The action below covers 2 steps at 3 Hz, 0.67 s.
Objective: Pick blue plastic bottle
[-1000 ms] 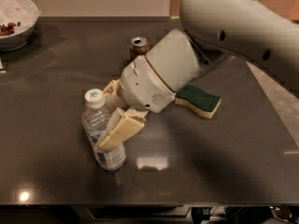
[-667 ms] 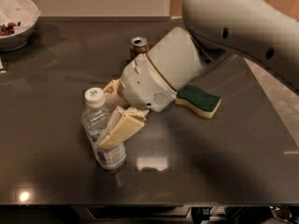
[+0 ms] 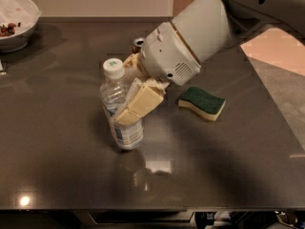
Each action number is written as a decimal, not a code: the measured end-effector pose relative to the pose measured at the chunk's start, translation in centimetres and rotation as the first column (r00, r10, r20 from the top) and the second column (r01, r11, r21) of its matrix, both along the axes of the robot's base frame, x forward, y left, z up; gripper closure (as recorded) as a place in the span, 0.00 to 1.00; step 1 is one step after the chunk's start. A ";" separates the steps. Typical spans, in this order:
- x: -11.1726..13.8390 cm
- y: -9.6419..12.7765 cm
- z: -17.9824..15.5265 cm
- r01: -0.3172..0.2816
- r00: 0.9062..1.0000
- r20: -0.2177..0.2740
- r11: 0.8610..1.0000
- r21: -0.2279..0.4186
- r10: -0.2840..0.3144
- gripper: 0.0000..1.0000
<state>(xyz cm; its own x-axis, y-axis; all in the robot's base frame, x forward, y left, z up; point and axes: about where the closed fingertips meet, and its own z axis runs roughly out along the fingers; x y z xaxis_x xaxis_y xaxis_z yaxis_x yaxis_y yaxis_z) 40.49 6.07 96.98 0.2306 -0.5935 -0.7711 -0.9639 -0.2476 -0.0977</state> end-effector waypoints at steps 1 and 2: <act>2.7 -1.8 2.2 0.035 0.999 0.017 0.999 -0.010 -0.035 1.00; 5.0 -3.1 4.4 0.060 0.998 0.035 0.998 -0.004 -0.060 1.00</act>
Offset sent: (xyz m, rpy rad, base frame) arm 0.0828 -0.0503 0.0700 0.0044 -0.0521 -0.0977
